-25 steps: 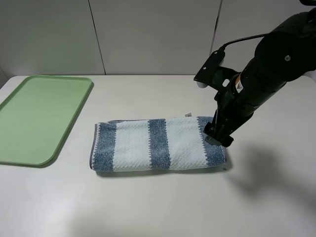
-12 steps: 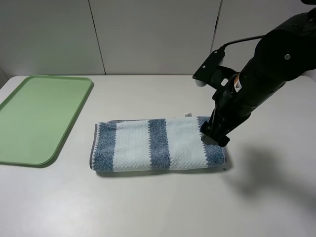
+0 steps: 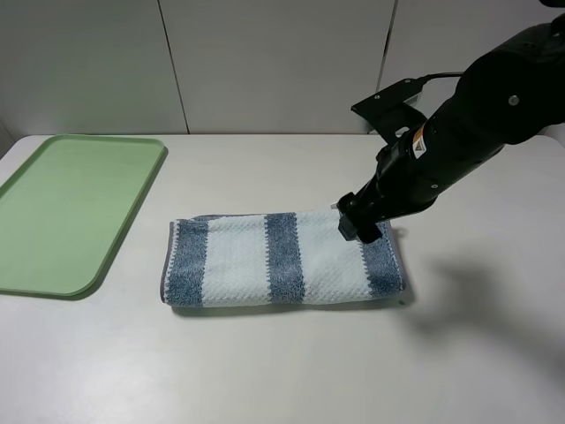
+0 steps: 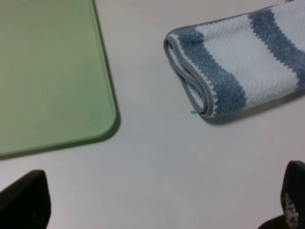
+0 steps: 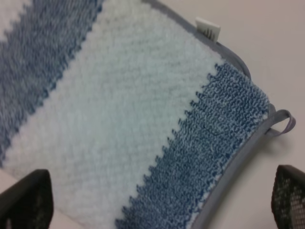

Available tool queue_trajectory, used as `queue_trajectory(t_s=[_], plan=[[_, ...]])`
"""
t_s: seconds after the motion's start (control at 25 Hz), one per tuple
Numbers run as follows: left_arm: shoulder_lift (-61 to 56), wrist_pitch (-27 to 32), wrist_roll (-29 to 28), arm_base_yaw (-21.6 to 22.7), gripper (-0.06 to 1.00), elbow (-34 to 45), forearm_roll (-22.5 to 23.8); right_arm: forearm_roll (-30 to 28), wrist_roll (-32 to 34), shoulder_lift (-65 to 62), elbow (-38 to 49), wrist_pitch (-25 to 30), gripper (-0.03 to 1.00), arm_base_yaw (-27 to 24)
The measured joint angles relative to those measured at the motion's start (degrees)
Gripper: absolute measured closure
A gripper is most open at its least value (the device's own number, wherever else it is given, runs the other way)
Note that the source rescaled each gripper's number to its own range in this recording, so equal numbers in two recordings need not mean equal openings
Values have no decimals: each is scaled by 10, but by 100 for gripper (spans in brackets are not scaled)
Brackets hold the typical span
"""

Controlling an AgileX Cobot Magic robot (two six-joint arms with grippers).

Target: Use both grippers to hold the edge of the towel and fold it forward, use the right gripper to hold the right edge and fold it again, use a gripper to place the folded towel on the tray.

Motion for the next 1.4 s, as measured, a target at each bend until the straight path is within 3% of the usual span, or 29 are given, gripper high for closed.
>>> queue_trajectory(t_s=[0.6, 1.16, 1.4], plan=[[0, 0, 12, 0, -2, 1, 0, -7, 184, 9, 0, -23, -3, 0], [0, -1, 12, 0, -2, 2, 1, -9, 231, 56, 0, 4, -3, -2], [0, -1, 12, 0, -2, 2, 1, -4, 232, 56, 0, 21, -3, -46]])
